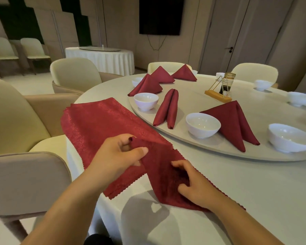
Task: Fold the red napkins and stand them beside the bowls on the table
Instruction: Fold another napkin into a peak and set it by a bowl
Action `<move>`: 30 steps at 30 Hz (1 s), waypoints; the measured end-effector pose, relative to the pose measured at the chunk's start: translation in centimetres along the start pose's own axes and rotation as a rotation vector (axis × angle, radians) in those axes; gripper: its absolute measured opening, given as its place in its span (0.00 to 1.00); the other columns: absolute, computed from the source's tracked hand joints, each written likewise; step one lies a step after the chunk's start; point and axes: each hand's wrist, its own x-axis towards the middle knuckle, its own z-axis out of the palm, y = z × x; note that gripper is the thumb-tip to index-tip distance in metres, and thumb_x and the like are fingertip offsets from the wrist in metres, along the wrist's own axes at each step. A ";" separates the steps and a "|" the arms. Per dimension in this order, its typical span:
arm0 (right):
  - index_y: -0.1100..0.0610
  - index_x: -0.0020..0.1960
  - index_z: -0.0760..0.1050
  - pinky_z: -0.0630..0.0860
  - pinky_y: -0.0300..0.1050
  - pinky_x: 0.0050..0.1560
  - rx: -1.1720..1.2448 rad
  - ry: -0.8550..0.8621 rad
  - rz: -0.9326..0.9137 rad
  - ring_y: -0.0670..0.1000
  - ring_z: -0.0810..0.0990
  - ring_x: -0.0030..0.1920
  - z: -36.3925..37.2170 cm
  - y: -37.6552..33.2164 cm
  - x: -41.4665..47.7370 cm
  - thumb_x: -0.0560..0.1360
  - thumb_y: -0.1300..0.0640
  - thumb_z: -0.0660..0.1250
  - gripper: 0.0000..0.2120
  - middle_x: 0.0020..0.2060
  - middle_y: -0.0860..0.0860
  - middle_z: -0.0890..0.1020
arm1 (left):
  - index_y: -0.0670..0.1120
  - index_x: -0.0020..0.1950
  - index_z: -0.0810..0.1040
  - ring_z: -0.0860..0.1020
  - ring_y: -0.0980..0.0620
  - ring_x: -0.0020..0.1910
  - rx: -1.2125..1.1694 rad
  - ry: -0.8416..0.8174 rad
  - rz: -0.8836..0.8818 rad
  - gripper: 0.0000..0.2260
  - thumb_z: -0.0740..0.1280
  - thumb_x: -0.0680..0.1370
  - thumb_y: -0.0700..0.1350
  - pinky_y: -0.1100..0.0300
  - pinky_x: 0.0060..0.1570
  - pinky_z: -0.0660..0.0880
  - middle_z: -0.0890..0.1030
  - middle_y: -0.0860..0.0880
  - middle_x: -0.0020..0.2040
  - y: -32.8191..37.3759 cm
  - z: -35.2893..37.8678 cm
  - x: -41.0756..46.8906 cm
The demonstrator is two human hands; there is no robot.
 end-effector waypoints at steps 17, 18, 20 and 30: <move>0.54 0.46 0.75 0.69 0.22 0.41 0.348 0.490 0.233 0.33 0.76 0.44 -6.1 4.4 -8.2 0.74 0.72 0.56 0.16 0.46 0.45 0.80 | 0.53 0.34 0.71 0.70 0.63 0.27 0.495 -0.601 0.110 0.11 0.70 0.73 0.44 0.68 0.34 0.69 0.73 0.57 0.30 -4.0 15.2 0.6; 0.53 0.45 0.75 0.69 0.22 0.40 0.366 0.494 0.232 0.33 0.76 0.42 -6.0 4.2 -8.1 0.75 0.69 0.57 0.14 0.44 0.46 0.80 | 0.53 0.36 0.73 0.72 0.62 0.30 0.523 -0.633 0.106 0.09 0.70 0.73 0.45 0.66 0.37 0.70 0.73 0.58 0.31 -4.4 15.5 0.3; 0.51 0.45 0.75 0.71 0.25 0.41 0.356 0.439 0.235 0.36 0.77 0.40 -5.7 4.1 -8.1 0.76 0.64 0.61 0.09 0.42 0.47 0.80 | 0.49 0.44 0.80 0.74 0.59 0.38 0.584 -0.701 0.141 0.03 0.70 0.73 0.48 0.65 0.45 0.71 0.76 0.56 0.37 -4.9 15.6 0.0; 0.44 0.43 0.73 0.70 0.29 0.45 0.103 0.330 0.244 0.40 0.74 0.42 -4.9 5.1 -8.1 0.74 0.63 0.63 0.13 0.41 0.47 0.76 | 0.45 0.60 0.78 0.66 0.69 0.55 0.648 -0.808 0.323 0.12 0.60 0.80 0.42 0.82 0.56 0.56 0.75 0.53 0.63 -5.9 13.6 0.5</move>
